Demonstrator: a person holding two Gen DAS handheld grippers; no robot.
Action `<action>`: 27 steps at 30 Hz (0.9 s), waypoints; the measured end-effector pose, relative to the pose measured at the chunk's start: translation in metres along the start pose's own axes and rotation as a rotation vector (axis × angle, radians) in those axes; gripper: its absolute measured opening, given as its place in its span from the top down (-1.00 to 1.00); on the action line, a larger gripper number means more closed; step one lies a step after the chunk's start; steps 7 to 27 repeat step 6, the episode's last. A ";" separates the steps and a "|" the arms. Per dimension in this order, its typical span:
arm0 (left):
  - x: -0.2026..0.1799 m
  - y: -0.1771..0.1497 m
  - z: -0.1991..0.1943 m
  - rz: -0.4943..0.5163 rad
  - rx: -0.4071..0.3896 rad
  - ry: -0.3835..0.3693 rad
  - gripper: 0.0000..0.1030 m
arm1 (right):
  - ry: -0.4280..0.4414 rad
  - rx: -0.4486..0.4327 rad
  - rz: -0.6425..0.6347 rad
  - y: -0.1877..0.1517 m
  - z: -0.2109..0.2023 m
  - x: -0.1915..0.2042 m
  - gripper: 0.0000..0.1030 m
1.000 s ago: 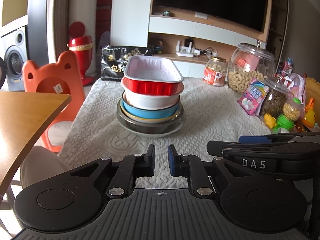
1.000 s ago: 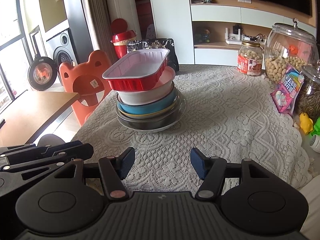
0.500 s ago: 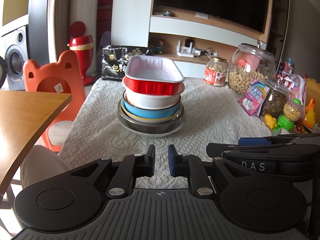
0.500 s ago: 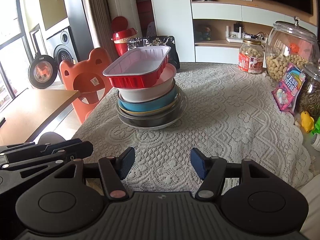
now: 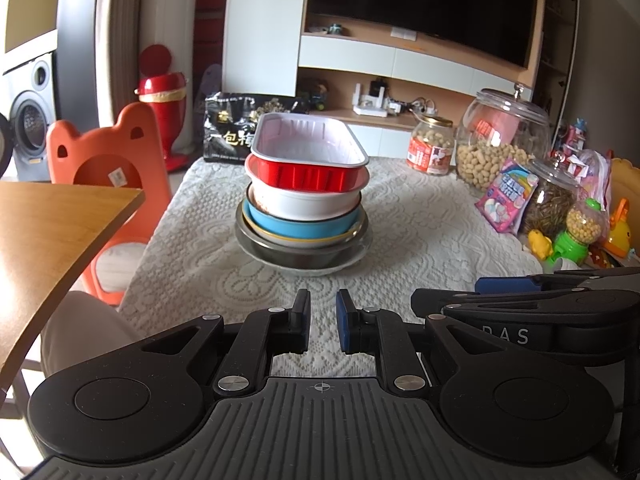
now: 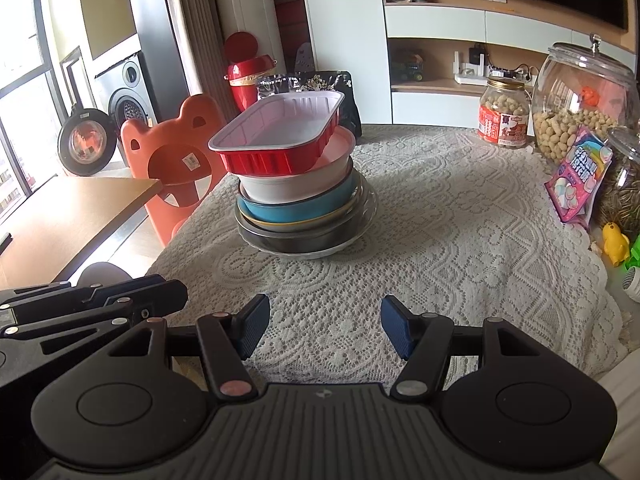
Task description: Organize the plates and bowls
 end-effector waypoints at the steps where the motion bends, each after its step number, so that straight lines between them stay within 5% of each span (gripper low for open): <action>1: 0.000 0.000 0.000 -0.002 -0.001 -0.002 0.68 | 0.000 0.000 0.000 0.000 0.000 0.000 -0.21; 27: -0.001 -0.002 -0.003 0.002 -0.012 -0.012 0.68 | 0.005 0.000 -0.008 0.000 0.000 0.001 -0.21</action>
Point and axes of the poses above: each gripper's, at about its wrist camera, not at the fingertips, and z roughly the way its jaws point, x to its left, y to its top, the point moved 7 cm from there along z, roughly the way its jaws point, and after that the axes turned 10 degrees about -z, right-handed, at the moved point
